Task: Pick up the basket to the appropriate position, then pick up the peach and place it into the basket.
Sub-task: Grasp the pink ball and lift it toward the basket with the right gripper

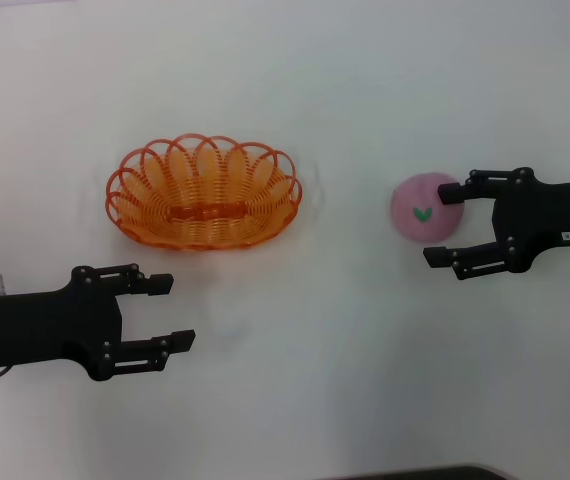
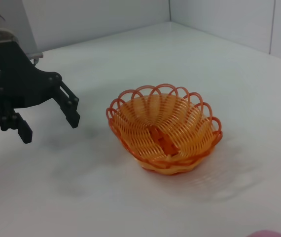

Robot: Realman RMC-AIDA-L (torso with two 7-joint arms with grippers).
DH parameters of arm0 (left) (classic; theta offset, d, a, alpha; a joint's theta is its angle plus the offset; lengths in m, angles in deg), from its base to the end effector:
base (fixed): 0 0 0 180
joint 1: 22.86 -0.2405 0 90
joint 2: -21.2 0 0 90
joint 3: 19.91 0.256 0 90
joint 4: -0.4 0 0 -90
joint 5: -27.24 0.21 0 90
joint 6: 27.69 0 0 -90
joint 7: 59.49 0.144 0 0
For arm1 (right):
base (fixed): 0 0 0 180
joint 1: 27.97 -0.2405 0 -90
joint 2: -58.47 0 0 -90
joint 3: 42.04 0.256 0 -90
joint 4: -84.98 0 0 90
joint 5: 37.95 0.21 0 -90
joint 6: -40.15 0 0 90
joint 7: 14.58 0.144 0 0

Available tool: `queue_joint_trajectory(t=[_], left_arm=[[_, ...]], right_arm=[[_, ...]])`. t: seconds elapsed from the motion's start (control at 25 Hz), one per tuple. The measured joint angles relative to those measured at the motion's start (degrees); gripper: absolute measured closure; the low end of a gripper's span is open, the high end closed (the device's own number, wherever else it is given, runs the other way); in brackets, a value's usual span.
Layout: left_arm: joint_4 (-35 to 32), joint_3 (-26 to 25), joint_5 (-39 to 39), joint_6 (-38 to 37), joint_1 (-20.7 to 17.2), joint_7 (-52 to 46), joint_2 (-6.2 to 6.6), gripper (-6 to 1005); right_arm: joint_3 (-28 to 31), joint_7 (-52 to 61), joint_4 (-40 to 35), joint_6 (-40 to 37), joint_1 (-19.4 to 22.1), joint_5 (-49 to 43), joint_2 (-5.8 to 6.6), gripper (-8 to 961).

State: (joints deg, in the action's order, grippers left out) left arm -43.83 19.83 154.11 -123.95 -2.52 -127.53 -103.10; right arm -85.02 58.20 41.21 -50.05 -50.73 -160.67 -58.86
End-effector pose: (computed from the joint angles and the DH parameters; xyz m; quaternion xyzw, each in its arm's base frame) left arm -0.2969 0.2544 -0.0295 -0.9681 -0.1672 -0.1733 0.0699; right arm 0.3126 0.2928 0.0131 -0.9681 0.1746 0.1241 0.1302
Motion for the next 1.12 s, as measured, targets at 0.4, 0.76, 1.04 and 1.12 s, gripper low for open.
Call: queue_joint_trajectory(t=[0.4,0.76,1.04,1.12], left_arm=[[0.69,-0.18,0.05,-0.85,-0.09,0.46,-0.07,288],[0.30,-0.46,-0.35,-2.41,-0.21,0.37,0.10,287],[-0.20,-0.46,-0.10,-2.63,-0.22,0.12,0.20,288],[-0.51,-0.46,-0.09,-2.94,-0.24,0.12,0.20,288]], right_arm=[[0.60,0.54,-0.02,0.27,-0.15,0.00,-0.51,73],[0.74,15.71,-1.17,-2.61,-2.41,0.20,0.50,74],[2.03,34.22,-3.73,-7.48,-6.37,-1.53,2.22,75],[3.07,39.32,-5.18,-10.05,-7.91,-3.64,2.36,75]])
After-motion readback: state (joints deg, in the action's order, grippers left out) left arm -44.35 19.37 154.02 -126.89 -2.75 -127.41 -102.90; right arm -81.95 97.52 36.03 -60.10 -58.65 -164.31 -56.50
